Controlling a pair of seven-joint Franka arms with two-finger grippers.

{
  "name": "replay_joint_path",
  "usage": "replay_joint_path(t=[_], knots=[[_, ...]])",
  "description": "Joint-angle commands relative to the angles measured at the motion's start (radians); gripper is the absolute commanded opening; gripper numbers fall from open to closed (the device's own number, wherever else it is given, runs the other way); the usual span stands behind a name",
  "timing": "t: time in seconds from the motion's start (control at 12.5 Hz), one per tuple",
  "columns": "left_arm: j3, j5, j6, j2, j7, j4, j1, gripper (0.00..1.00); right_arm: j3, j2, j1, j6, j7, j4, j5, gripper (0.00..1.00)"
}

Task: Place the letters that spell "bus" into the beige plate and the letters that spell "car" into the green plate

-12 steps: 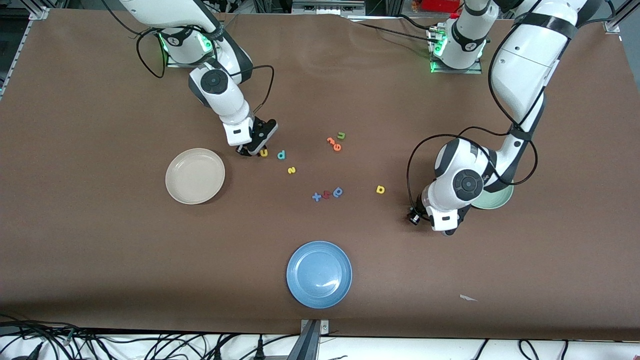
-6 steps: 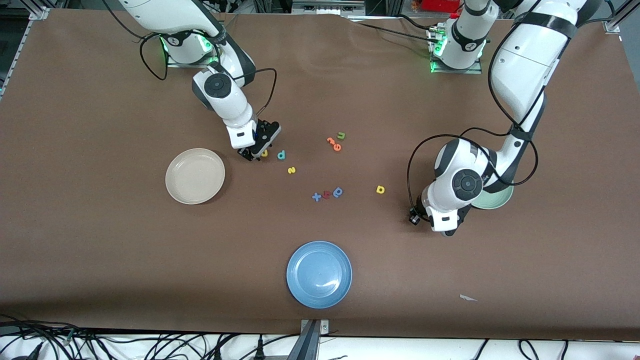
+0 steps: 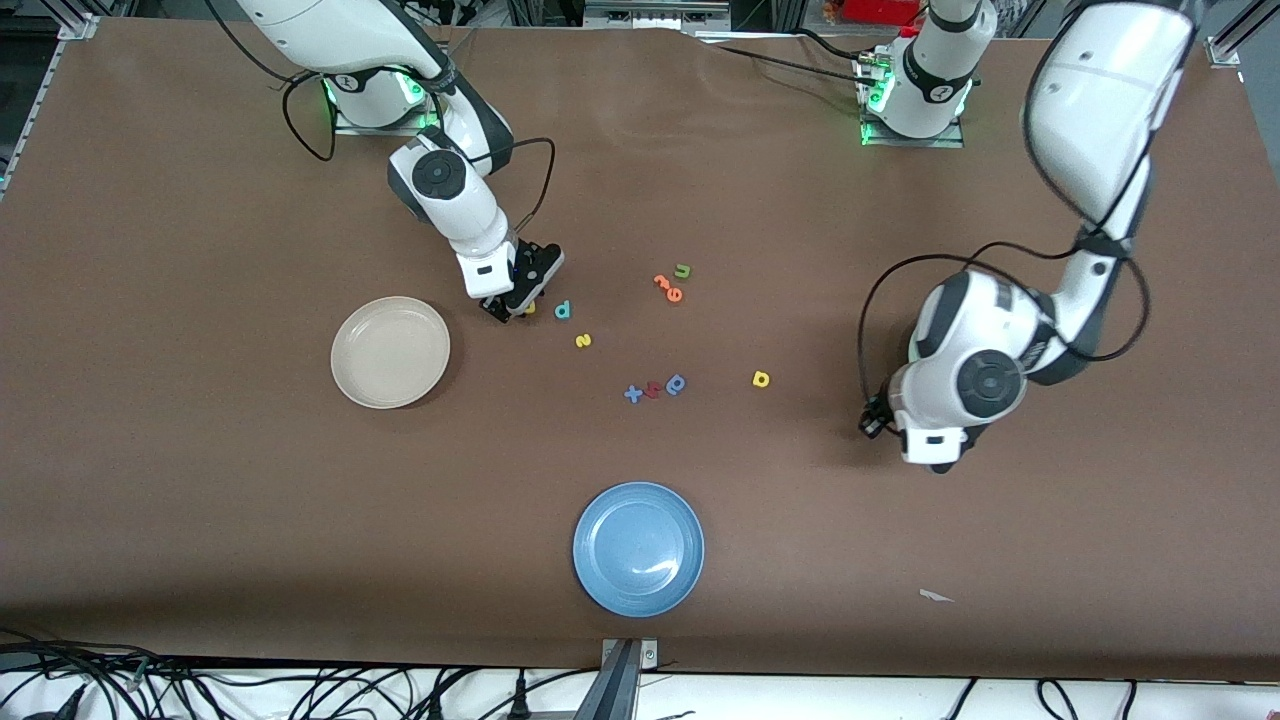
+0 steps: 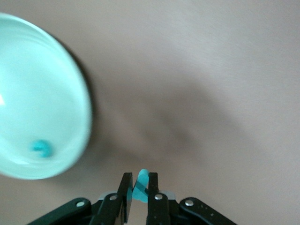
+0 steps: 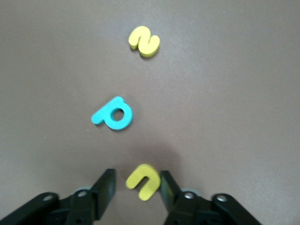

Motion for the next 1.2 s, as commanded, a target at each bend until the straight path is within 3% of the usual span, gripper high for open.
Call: replay_joint_path(t=[0.0, 0.4, 0.72, 0.8, 0.88, 0.96, 1.04, 1.12], knots=[[-0.013, -0.038, -0.167, -0.085, 0.241, -0.043, 0.083, 0.00, -0.005, 0.025, 0.006, 0.026, -0.006, 0.011, -0.018, 0.20], [-0.013, -0.033, -0.167, -0.091, 0.527, -0.144, 0.215, 0.00, -0.005, -0.026, 0.004, -0.012, -0.004, 0.008, -0.015, 0.20], [-0.011, -0.026, 0.130, -0.088, 0.549, -0.343, 0.233, 0.00, -0.008, -0.110, 0.003, -0.121, 0.002, 0.011, -0.014, 0.20], [-0.011, -0.024, 0.168, -0.088, 0.553, -0.369, 0.244, 0.06, -0.013, -0.124, 0.001, -0.129, 0.004, 0.011, -0.009, 0.20], [-0.011, -0.024, 0.174, -0.088, 0.553, -0.374, 0.252, 0.16, -0.037, -0.147, -0.002, -0.134, 0.004, 0.008, -0.011, 0.20], [-0.011, -0.024, 0.173, -0.090, 0.553, -0.373, 0.252, 0.34, -0.063, -0.172, -0.002, -0.175, 0.001, 0.006, -0.011, 0.20], [-0.013, -0.025, 0.167, -0.099, 0.552, -0.368, 0.252, 0.73, -0.088, -0.189, -0.002, -0.218, -0.004, 0.011, -0.011, 0.20], [-0.013, -0.026, 0.157, -0.126, 0.549, -0.368, 0.250, 1.00, -0.108, -0.196, -0.002, -0.238, -0.004, 0.006, -0.011, 0.20]])
